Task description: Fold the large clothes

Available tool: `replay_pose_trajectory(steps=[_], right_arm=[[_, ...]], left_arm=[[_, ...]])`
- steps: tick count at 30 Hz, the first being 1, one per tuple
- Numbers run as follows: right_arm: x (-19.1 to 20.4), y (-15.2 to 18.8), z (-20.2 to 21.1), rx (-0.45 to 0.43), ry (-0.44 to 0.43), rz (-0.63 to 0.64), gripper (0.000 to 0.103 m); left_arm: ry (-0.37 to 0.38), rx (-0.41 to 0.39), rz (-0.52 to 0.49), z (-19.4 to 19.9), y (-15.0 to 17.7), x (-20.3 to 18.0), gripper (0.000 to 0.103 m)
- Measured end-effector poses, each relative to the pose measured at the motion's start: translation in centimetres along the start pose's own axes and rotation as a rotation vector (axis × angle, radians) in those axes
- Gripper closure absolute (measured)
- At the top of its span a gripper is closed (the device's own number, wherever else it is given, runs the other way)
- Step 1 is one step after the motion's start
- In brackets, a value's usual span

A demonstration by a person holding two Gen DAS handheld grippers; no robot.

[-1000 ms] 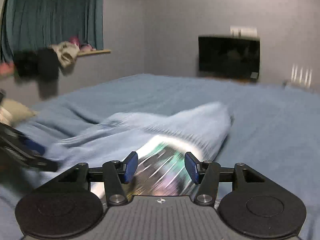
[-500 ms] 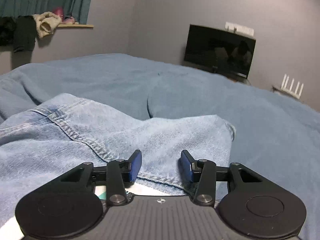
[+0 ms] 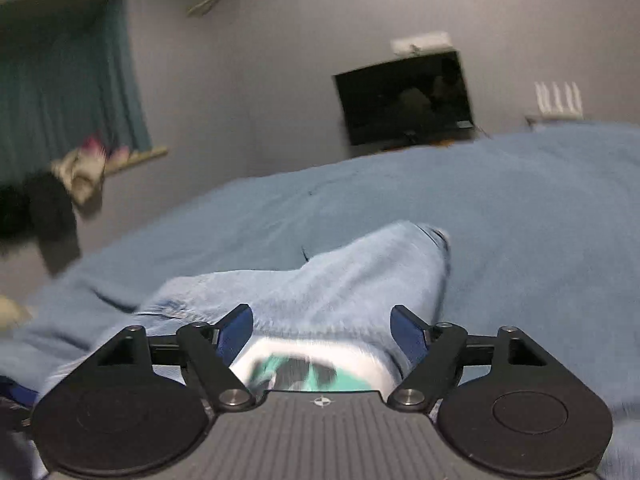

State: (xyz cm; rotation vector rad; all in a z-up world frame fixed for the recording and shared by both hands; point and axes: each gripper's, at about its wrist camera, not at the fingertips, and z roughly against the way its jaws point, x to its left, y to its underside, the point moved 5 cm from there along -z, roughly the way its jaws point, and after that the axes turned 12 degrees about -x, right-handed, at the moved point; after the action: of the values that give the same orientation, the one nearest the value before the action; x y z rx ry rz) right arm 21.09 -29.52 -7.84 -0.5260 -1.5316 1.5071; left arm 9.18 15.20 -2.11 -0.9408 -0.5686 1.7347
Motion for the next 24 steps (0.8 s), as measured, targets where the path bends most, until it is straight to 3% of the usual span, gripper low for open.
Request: replay_pose_trajectory(steps=[3, 5, 9, 11, 13, 15, 17, 24], right_arm=[[-2.0, 0.4, 2.2, 0.03, 0.006, -0.125, 0.02], [-3.3, 0.8, 3.0, 0.059, 0.026, -0.191, 0.02], [-4.2, 1.2, 3.5, 0.099, 0.013, -0.24, 0.019], [-4.2, 1.6, 3.5, 0.125, -0.009, -0.264, 0.019], [-4.6, 1.8, 4.2, 0.142, -0.037, -0.303, 0.016], [-5.3, 1.8, 4.3, 0.157, -0.069, -0.349, 0.011], [-6.1, 1.5, 4.1, 0.167, -0.092, -0.399, 0.009], [-8.8, 2.7, 0.1, 0.211, -0.125, -0.611, 0.006]], left_arm=[[0.099, -0.023, 0.089, 0.3, -0.5, 0.2, 0.001], [0.142, 0.033, 0.138, -0.7, -0.3, 0.1, 0.001], [0.087, 0.149, 0.079, -2.8, 0.2, -0.3, 0.0], [0.104, 0.192, 0.089, -3.3, -0.1, 0.0, 0.0], [0.129, 0.237, 0.119, -3.6, -0.2, 0.7, 0.008], [0.165, 0.28, 0.162, -4.0, -0.5, 1.7, 0.027], [0.183, 0.298, 0.162, -4.1, -0.6, 2.1, 0.034], [0.202, 0.283, 0.164, -4.0, 0.0, 2.5, 0.034]])
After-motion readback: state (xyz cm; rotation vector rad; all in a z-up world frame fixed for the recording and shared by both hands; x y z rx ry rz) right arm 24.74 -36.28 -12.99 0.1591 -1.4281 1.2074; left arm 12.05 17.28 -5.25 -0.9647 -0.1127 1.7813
